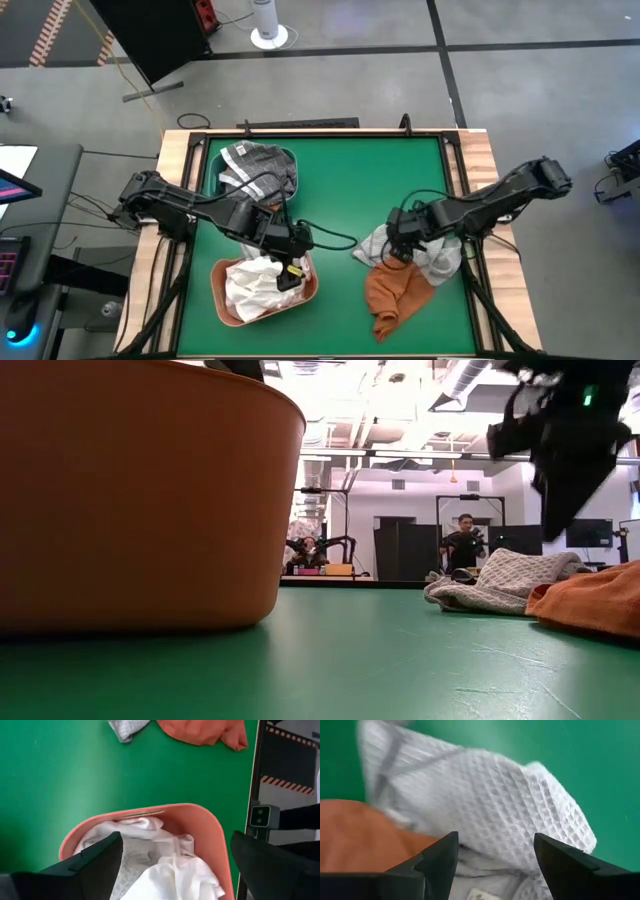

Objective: Sort microfiber towel by color & place in baskets
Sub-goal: Put the gray microfiber towel into the orange bin

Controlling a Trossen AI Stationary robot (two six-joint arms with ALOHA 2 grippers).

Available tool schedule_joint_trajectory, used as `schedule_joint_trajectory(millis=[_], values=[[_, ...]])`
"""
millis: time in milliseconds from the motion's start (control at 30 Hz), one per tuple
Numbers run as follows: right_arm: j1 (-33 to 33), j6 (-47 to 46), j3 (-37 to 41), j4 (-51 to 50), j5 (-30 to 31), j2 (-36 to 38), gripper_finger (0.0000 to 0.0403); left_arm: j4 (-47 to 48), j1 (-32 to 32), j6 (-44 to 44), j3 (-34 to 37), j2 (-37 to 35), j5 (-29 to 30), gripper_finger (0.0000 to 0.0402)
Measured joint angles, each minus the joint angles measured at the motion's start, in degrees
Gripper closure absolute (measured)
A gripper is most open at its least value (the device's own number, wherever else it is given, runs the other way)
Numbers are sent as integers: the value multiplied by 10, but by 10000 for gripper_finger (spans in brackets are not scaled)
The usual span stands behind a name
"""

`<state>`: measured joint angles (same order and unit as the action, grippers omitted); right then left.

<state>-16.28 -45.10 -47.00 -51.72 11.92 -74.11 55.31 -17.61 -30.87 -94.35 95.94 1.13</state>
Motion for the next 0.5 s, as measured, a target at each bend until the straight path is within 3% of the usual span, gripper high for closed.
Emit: schedule_joint_trajectory(millis=[267, 367, 500], values=[[34, 40, 19, 86, -20, -57, 133, 22, -10, -35, 0, -23, -5, 50], [46, 51, 21, 90, -45, -86, 177, 34, -12, -49, 0, -44, 0, 50], [55, 67, 19, 93, -62, -120, 276, 44, -11, -68, 0, -77, 35, 50]])
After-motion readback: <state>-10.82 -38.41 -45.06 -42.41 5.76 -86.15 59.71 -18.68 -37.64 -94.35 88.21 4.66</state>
